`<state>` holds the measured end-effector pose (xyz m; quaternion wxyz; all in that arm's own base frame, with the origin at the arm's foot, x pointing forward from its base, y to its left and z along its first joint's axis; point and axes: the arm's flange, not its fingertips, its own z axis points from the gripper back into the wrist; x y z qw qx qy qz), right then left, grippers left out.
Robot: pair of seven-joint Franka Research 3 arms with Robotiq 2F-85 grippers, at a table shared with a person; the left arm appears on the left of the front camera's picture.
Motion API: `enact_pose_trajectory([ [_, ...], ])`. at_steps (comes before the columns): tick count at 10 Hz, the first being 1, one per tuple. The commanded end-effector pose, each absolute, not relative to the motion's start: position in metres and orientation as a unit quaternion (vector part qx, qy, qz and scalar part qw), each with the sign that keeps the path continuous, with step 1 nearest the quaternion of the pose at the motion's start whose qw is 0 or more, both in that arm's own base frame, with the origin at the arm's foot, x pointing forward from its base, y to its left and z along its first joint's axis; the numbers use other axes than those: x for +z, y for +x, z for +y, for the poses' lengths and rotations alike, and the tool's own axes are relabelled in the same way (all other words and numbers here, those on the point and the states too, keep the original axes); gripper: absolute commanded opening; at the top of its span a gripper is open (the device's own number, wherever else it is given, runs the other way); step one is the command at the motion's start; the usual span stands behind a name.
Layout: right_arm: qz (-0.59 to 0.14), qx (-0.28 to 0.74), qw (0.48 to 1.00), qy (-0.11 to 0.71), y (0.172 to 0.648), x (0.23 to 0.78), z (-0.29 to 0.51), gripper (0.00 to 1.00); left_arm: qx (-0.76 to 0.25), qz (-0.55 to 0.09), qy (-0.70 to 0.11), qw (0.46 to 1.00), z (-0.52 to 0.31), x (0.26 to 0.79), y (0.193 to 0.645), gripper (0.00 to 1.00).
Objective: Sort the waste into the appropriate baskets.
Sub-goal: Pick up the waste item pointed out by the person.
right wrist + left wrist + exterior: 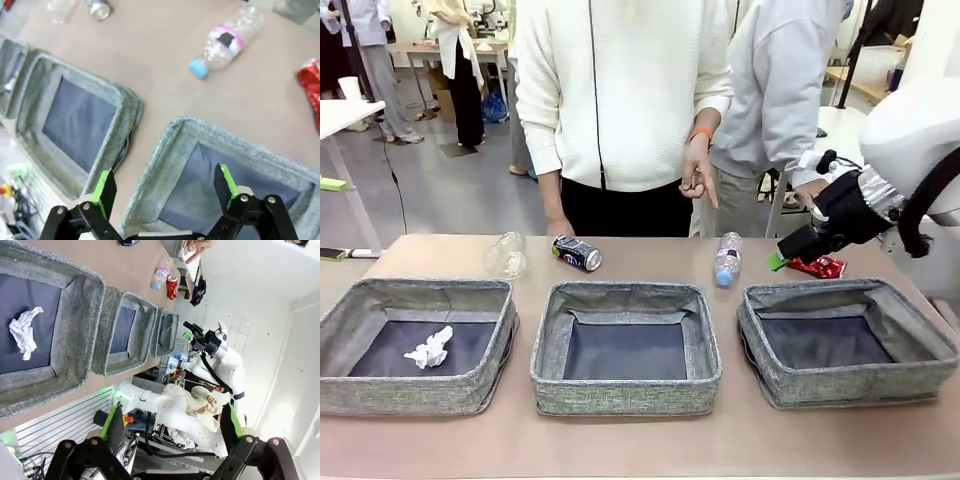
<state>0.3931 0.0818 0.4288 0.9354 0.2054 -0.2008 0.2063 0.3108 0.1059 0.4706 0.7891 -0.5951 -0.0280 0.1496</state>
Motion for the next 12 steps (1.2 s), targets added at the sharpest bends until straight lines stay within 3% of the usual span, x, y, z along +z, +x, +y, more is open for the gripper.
enact_pose_trajectory([
  [1,-0.175,0.082,0.964,0.184,0.421,0.431,0.110,1.00,0.146,-0.028,-0.600,0.786,0.106,0.473,0.309,1.00],
  [4,-0.156,-0.009,0.982,0.102,0.490,0.434,0.155,1.00,0.146,-0.028,-0.600,0.786,0.106,0.473,0.309,1.00],
  [6,-0.111,0.001,0.992,0.055,0.544,0.405,0.173,1.00,0.146,-0.028,-0.600,0.786,0.106,0.473,0.309,1.00],
  [8,-0.114,0.001,0.992,0.056,0.560,0.380,0.176,1.00,0.146,-0.028,-0.600,0.786,0.106,0.473,0.309,1.00],
  [9,-0.154,-0.008,0.987,0.048,0.563,0.371,0.172,1.00,0.146,-0.028,-0.600,0.786,0.106,0.473,0.309,1.00],
  [12,-0.119,0.005,0.991,0.056,0.562,0.364,0.167,1.00,0.146,-0.028,-0.600,0.786,0.106,0.473,0.309,1.00],
])
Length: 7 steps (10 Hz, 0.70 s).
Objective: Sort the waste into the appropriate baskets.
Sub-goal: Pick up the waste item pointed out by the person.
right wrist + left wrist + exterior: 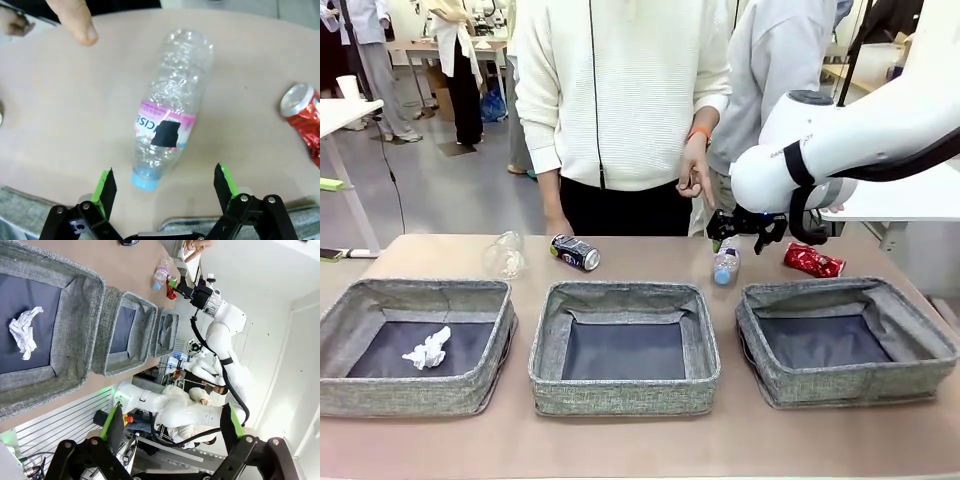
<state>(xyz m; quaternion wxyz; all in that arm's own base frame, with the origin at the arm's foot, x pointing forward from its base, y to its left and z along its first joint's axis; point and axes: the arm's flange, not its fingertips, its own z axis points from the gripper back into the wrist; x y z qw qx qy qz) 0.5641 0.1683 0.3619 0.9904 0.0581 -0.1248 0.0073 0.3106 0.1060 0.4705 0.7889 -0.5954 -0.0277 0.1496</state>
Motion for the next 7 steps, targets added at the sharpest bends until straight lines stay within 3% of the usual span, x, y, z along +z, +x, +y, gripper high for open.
enact_pose_trajectory([
  [1,-0.127,0.008,0.990,0.059,0.564,0.362,0.169,1.00,0.146,-0.028,-0.600,0.786,0.106,0.473,0.309,1.00],
  [4,-0.154,-0.062,0.984,0.067,0.583,0.351,0.171,1.00,0.146,-0.028,-0.600,0.786,0.106,0.473,0.309,1.00],
  [7,-0.119,-0.079,0.988,0.066,0.605,0.325,0.177,1.00,0.146,-0.028,-0.600,0.786,0.106,0.473,0.309,1.00],
])
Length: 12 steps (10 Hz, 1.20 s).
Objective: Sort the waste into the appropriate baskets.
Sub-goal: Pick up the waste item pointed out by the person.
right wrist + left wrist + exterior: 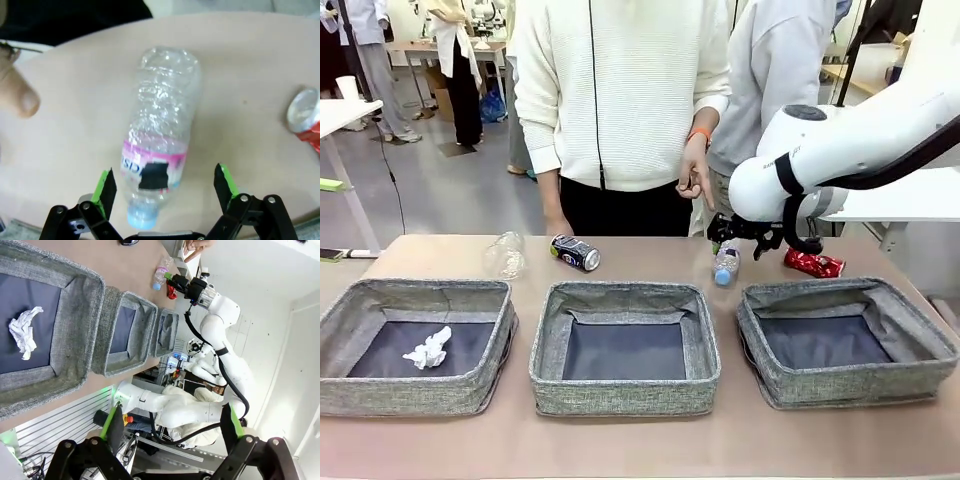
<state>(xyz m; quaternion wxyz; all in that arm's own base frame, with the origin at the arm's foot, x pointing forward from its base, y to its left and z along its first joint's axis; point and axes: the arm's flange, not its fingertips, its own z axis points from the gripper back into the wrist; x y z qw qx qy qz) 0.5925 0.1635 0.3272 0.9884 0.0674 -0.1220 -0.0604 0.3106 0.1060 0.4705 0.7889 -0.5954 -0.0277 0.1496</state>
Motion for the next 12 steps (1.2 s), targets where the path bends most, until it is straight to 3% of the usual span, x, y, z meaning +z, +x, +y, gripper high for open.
enact_pose_trajectory([
  [1,-0.118,-0.085,0.987,0.075,0.608,0.319,0.178,1.00,0.146,-0.028,-0.600,0.786,0.106,0.473,0.309,1.00],
  [6,-0.096,-0.104,0.987,0.077,0.612,0.305,0.175,1.00,0.146,-0.028,-0.600,0.786,0.106,0.473,0.309,1.00],
  [9,-0.095,-0.110,0.986,0.085,0.608,0.308,0.169,0.07,0.146,-0.028,-0.600,0.786,0.106,0.473,0.309,1.00],
  [10,-0.098,-0.113,0.985,0.086,0.608,0.310,0.167,0.00,0.146,-0.028,-0.600,0.786,0.106,0.473,0.309,1.00],
  [12,-0.079,-0.132,0.984,0.086,0.610,0.309,0.160,0.00,0.146,-0.028,-0.600,0.786,0.106,0.473,0.309,1.00],
])
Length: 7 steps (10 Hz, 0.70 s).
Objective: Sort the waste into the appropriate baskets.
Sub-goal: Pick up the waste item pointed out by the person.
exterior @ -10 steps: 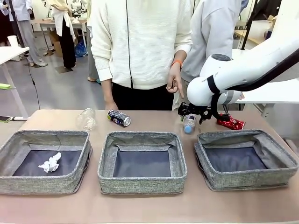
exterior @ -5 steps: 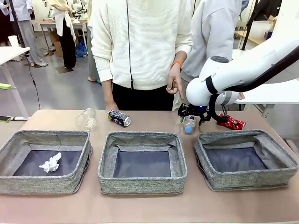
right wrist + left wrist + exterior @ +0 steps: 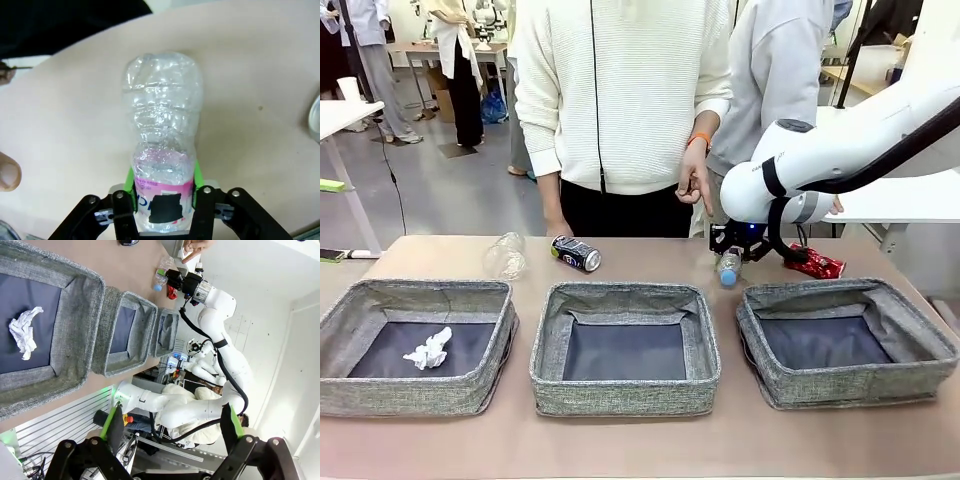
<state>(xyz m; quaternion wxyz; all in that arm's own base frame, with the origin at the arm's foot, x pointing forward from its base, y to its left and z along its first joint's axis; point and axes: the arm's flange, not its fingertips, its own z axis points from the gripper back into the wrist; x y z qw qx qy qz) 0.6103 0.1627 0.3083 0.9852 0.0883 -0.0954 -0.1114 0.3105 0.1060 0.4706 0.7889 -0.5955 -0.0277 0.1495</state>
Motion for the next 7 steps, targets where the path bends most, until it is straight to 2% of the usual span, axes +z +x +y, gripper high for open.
enact_pose_trajectory([
  [1,-0.077,-0.142,0.983,0.090,0.611,0.309,0.154,0.03,0.146,-0.028,-0.600,0.786,0.106,0.473,0.309,1.00],
  [5,-0.083,-0.153,0.981,0.086,0.607,0.313,0.141,0.03,0.146,-0.028,-0.600,0.786,0.106,0.473,0.309,1.00],
  [7,-0.094,-0.131,0.983,0.093,0.596,0.344,0.125,0.03,0.146,-0.028,-0.600,0.786,0.106,0.473,0.309,1.00],
])
